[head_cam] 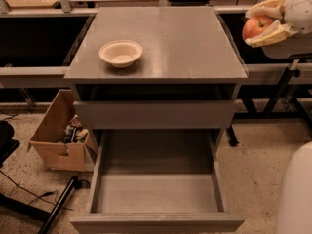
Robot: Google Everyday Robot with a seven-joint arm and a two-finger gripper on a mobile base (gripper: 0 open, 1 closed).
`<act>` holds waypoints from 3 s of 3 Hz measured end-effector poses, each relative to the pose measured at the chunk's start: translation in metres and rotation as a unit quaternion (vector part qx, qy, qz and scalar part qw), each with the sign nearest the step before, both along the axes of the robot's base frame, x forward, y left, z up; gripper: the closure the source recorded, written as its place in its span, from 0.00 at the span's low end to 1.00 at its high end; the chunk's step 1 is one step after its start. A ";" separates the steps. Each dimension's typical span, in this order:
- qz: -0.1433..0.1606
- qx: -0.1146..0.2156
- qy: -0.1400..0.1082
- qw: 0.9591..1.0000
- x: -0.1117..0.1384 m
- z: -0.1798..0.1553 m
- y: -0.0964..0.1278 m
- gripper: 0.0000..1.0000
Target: Pick apple from middle drawer and place on counter
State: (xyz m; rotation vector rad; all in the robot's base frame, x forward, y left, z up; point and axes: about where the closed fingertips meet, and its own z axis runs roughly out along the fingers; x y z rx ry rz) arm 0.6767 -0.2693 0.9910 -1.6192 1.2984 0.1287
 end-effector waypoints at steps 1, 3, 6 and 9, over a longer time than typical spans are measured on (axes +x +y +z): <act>0.000 0.000 0.000 1.000 0.000 0.000 0.000 1.00; 0.016 0.057 -0.055 0.997 0.060 0.003 0.051 1.00; -0.099 0.117 0.057 0.986 0.162 -0.052 0.125 1.00; -0.076 0.130 0.150 0.977 0.178 -0.117 0.199 1.00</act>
Offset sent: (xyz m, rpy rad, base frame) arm 0.0536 0.0219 0.0026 0.1001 -0.1956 0.0459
